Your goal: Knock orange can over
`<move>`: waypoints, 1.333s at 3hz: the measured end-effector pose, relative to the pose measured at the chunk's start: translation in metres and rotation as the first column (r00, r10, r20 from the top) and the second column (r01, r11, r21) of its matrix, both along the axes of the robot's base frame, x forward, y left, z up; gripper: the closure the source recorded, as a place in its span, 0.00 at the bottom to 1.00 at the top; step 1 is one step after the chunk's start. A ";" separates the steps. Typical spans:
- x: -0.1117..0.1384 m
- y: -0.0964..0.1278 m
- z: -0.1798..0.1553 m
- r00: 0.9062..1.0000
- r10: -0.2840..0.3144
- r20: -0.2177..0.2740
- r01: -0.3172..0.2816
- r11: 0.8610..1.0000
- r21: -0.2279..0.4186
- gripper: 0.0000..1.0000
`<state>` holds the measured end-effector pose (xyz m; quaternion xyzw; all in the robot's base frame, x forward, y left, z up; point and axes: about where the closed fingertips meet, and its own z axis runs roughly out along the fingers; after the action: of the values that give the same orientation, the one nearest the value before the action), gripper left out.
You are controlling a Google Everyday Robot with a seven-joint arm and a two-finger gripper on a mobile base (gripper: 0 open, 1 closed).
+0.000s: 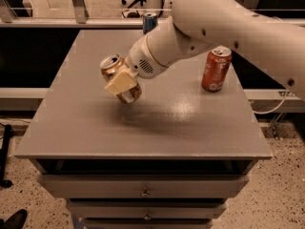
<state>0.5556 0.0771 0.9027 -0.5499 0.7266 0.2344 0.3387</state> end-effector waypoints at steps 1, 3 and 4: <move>-0.027 0.002 -0.014 0.988 0.150 -0.033 -0.153 0.979 -0.132 1.00; -0.047 0.044 -0.044 0.955 0.281 -0.092 -0.296 0.908 -0.297 0.66; -0.041 0.058 -0.049 0.957 0.275 -0.096 -0.291 0.910 -0.296 0.44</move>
Offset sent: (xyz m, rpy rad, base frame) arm -0.0578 0.0390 -0.0495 -0.3908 0.0400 0.3811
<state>0.5144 0.1348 0.8539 -0.6890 0.6754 0.1793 0.1925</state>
